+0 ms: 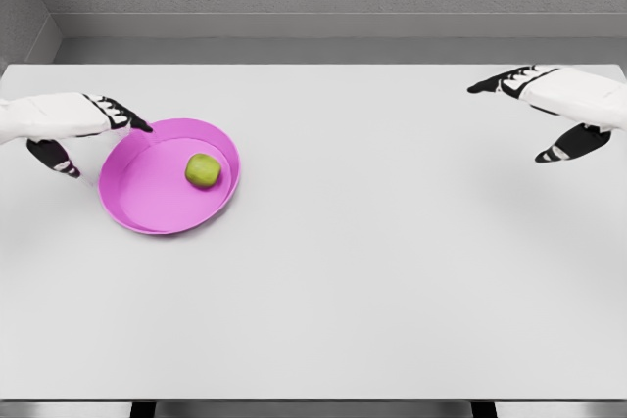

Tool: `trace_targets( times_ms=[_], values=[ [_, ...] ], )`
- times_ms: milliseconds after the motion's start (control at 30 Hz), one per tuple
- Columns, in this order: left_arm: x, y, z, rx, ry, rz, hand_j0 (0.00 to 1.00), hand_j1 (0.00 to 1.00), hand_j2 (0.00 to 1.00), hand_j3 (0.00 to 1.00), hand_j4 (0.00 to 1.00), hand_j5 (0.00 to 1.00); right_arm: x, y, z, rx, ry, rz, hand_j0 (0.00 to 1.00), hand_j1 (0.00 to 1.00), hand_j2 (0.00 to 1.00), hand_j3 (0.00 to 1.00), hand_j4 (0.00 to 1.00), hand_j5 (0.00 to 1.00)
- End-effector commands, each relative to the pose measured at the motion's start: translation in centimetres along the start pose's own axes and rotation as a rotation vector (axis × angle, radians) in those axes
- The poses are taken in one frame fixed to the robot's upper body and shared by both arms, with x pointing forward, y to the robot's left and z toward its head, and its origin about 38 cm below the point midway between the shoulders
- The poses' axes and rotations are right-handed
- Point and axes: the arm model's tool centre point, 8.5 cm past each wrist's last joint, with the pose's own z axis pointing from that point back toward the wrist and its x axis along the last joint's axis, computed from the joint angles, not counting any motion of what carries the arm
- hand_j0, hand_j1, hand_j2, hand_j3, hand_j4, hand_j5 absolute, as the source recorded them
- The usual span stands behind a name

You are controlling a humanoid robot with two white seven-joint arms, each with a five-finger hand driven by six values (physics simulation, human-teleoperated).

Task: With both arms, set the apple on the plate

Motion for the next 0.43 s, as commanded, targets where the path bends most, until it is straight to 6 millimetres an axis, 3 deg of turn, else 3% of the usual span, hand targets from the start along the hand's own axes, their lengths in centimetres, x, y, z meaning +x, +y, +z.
trace_targets(
  times_ms=[0, 400],
  values=[
    [-0.61, 0.92, 1.09, 0.033, 0.023, 0.003, 1.00, 1.00, 1.00, 1.00, 1.00, 1.00, 0.05, 0.16, -0.09, 0.004, -0.003, -0.004, 1.00, 1.00, 1.00, 1.00, 1.00, 1.00],
    [-0.57, 0.91, 1.07, 0.030, 0.023, 0.001, 1.00, 1.00, 1.00, 1.00, 1.00, 1.00, 0.02, -0.05, 0.00, 0.002, 0.000, 0.001, 1.00, 1.00, 1.00, 1.00, 1.00, 1.00]
  ],
)
